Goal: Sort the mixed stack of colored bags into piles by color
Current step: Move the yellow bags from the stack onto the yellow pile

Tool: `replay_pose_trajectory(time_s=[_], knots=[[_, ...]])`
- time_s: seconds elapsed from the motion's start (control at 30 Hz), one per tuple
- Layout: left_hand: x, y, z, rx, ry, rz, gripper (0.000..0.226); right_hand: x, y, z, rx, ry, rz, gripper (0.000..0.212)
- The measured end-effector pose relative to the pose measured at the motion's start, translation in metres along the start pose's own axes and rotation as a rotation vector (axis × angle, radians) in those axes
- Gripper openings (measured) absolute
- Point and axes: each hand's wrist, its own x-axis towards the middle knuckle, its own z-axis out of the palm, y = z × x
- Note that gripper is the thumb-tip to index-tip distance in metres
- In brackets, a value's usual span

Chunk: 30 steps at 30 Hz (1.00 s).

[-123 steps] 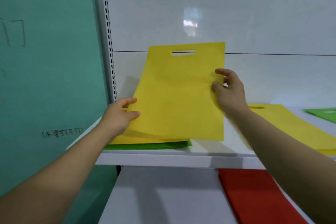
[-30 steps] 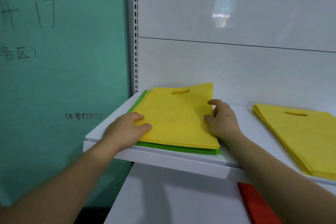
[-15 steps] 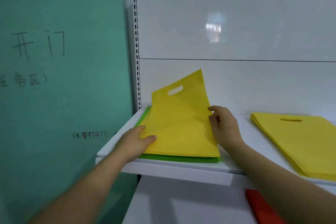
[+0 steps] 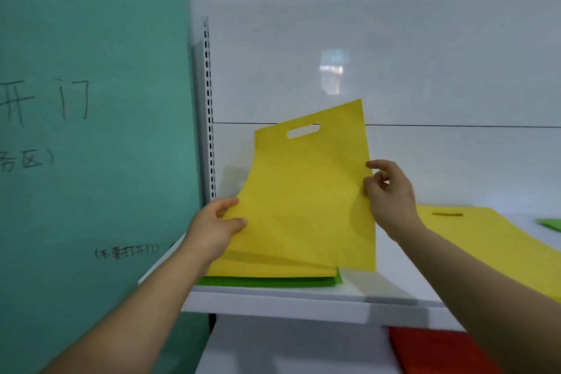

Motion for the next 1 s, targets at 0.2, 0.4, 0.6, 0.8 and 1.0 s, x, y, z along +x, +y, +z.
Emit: replay_pose_trajectory(time_s=[0.2, 0.4, 0.6, 0.8, 1.0], knots=[[-0.013, 0.039, 0.059, -0.024, -0.024, 0.105, 0.037, 0.028, 0.009, -0.075, -0.122, 0.041, 0.009, 0.027], [-0.035, 0.069, 0.17, -0.004, -0.093, 0.159, 0.035, 0.053, 0.049, -0.186, -0.377, -0.01, 0.06, 0.026], [-0.059, 0.07, 0.266, 0.173, -0.226, 0.13, 0.038, 0.063, 0.109, -0.271, -0.636, -0.191, 0.167, 0.026], [-0.086, 0.069, 0.307, 0.491, -0.421, 0.134, 0.062, 0.075, 0.147, -0.312, -0.835, -0.376, 0.291, 0.027], [-0.104, 0.078, 0.319, 0.719, -0.543, 0.178, 0.074, 0.075, 0.151, -0.32, -0.908, -0.562, 0.363, 0.053]])
